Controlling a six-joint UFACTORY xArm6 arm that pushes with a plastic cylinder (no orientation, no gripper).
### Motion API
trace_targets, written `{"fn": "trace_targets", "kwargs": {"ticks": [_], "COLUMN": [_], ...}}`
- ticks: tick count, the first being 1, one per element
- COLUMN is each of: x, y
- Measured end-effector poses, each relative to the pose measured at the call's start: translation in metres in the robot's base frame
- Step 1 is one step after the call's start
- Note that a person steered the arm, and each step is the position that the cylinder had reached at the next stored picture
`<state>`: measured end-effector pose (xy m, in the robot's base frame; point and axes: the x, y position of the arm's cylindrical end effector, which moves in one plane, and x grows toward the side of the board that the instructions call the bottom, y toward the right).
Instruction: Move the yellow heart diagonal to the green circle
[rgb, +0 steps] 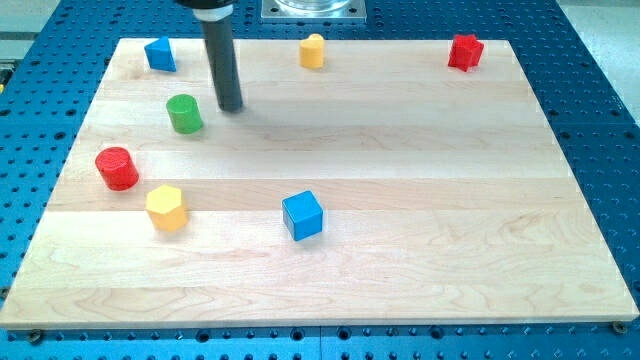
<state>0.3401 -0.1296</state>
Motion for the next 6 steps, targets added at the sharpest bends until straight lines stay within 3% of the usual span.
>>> {"fn": "trace_targets", "kwargs": {"ticks": [1, 3, 4, 6], "x": [0.002, -0.088, -0.134, -0.140], "y": [-0.053, -0.030, 0.062, 0.130]}}
